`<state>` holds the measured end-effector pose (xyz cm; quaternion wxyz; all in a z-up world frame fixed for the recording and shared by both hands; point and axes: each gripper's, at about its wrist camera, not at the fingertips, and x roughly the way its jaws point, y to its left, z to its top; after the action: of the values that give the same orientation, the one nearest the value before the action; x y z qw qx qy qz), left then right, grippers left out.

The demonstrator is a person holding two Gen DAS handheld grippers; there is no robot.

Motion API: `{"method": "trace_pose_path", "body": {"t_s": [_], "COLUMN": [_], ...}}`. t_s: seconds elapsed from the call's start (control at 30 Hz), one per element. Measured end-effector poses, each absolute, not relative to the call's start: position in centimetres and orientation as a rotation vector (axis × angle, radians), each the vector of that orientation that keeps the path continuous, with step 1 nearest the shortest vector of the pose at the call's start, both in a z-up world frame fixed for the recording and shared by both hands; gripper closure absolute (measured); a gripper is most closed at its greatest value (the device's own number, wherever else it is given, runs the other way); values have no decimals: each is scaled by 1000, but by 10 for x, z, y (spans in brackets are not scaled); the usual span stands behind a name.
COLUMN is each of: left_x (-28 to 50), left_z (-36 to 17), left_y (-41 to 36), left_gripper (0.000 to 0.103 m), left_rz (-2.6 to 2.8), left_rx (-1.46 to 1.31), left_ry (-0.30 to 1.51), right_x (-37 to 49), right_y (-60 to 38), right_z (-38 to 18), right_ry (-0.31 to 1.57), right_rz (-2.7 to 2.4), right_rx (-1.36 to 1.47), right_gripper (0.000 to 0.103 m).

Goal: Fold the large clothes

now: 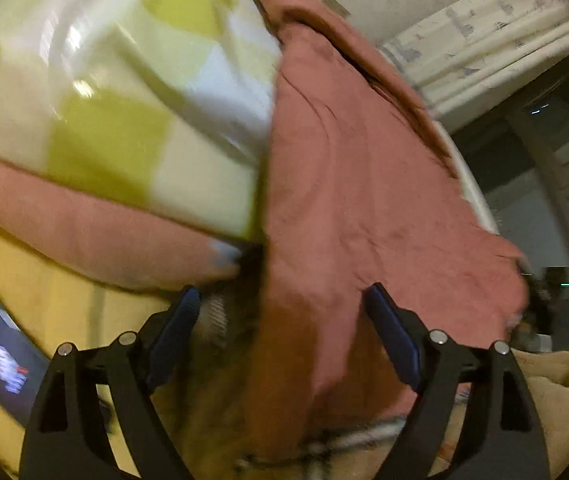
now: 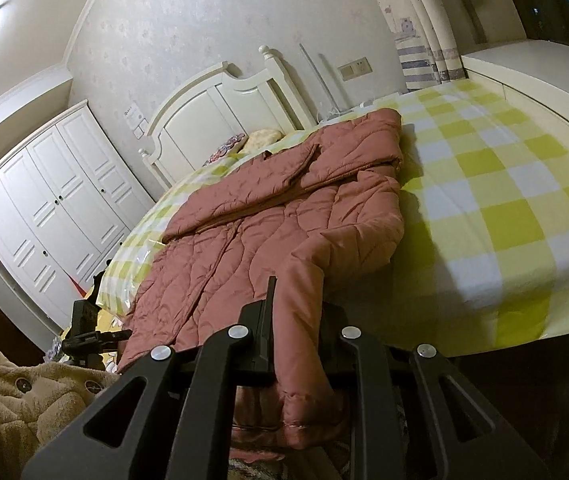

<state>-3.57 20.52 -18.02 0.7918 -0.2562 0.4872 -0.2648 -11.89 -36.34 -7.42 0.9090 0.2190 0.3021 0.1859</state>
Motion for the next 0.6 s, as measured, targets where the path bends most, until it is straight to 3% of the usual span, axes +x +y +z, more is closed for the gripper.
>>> {"method": "trace_pose_path", "body": {"t_s": [0.07,0.1,0.13,0.17,0.33,0.6], "left_x": [-41,-46,-47,-50,-64,-81], "left_z": [-177,-171,-168,-162,-108,-23], "left_y": [198,190,187,183,200,232], "left_gripper": [52,60,77,87,94,96], "left_rz": [-667,-716,-729,-752,-824,-881], "left_rx": [-555,-528,-514,-509,-659,-736], "left_ry": [1041,1033,1024,1006,743,448], "right_x": [-119,-119,-119,-120,-129,-153], "right_y": [-362,-362,-361,-360,-366,-355], "right_z": [-74,-75,-77,-78,-75,4], "right_ry": [634,640,645,648,580,348], "right_rz": [380,379,379,376,368,444], "right_rx": [446,442,439,438,489,467], "right_gripper": [84,84,84,84,84,84]}}
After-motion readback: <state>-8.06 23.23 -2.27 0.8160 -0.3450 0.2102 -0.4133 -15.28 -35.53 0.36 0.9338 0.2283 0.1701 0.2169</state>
